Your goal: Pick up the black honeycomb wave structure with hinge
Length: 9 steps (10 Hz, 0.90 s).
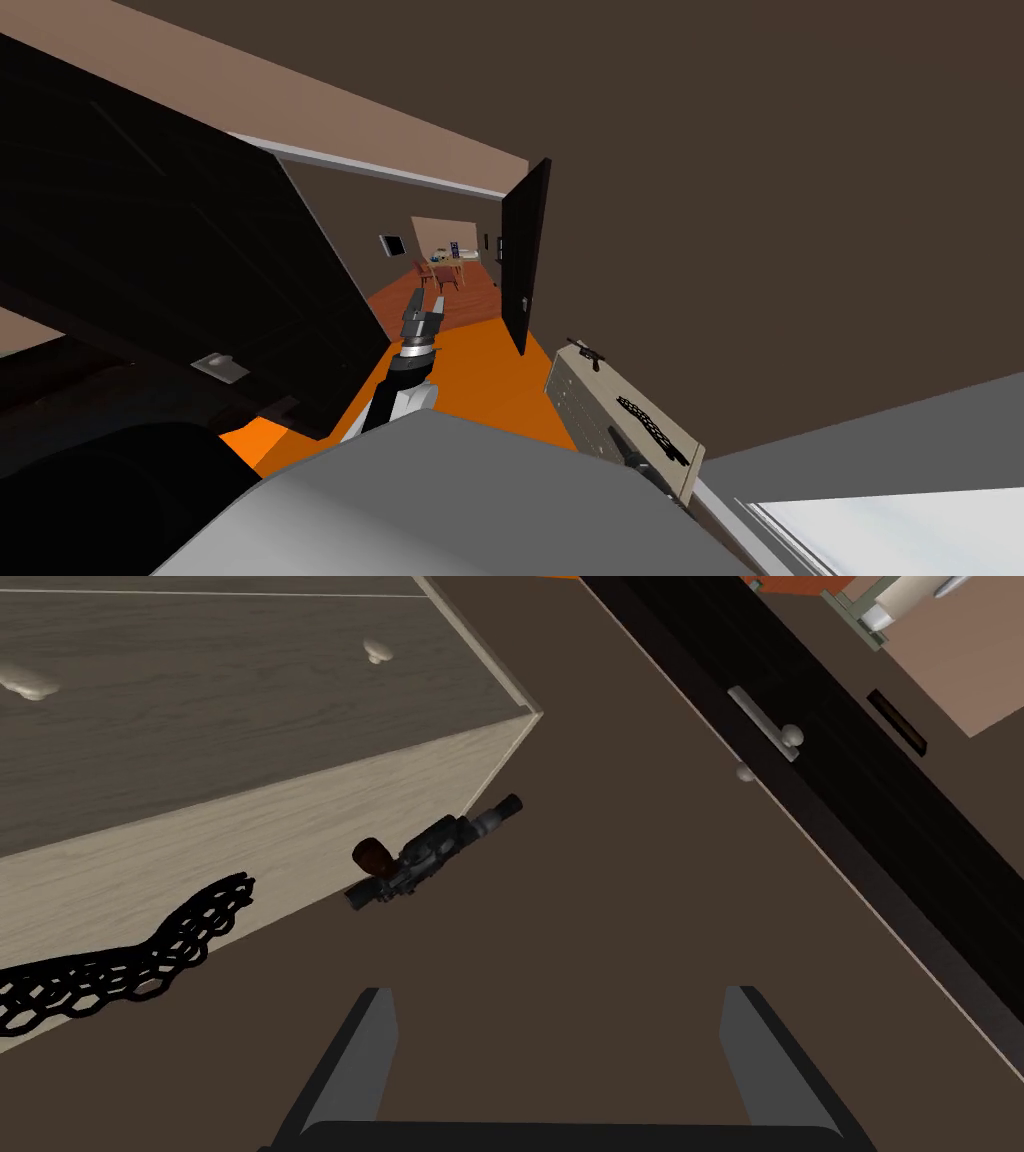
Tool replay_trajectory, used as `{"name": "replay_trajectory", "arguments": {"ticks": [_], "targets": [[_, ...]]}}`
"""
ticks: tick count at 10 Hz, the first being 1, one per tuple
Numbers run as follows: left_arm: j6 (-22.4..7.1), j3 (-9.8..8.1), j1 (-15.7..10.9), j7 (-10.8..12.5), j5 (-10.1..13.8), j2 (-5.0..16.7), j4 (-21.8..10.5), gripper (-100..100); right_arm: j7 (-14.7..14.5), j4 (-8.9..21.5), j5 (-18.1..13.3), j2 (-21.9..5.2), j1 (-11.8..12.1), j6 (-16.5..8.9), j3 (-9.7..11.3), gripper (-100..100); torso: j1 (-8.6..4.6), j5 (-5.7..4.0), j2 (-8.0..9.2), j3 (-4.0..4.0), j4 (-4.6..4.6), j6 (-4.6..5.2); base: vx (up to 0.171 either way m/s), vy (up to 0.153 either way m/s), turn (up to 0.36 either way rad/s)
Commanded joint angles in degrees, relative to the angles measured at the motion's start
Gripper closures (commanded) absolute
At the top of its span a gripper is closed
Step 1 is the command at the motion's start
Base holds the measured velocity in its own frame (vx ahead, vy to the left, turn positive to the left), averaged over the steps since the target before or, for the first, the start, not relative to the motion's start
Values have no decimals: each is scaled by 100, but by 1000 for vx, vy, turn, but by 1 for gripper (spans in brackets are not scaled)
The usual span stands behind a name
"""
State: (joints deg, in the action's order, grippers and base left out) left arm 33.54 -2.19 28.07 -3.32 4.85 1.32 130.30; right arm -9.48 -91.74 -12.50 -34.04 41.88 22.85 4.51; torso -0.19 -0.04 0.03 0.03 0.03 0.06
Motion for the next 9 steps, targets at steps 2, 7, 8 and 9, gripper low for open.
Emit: {"name": "replay_trajectory", "arguments": {"ticks": [2, 7, 8, 9], "targets": [[0, 1, -1, 0, 0, 0, 0, 0, -116, 424, -79, -117, 25, -28, 52, -100, 0, 1, -2, -1, 0, -7, -4, -9, 213], [0, 0, 0, 0, 0, 0, 0, 0, -385, 1254, -289, -548, 49, -316, 213, -100, -9, -1, -5, -3, -1, 0, -1, -26, 213], [0, 0, -1, 0, 0, 0, 0, 0, -385, 1332, -289, -548, 49, -316, 213, -100, -12, -1, -7, -4, -1, -6, 4, -33, 143], [0, 0, 0, 0, 0, 0, 0, 0, -385, 1401, -289, -548, 49, -316, 213, -100, -10, -2, -7, -4, -1, 0, 4, -13, -20]]}}
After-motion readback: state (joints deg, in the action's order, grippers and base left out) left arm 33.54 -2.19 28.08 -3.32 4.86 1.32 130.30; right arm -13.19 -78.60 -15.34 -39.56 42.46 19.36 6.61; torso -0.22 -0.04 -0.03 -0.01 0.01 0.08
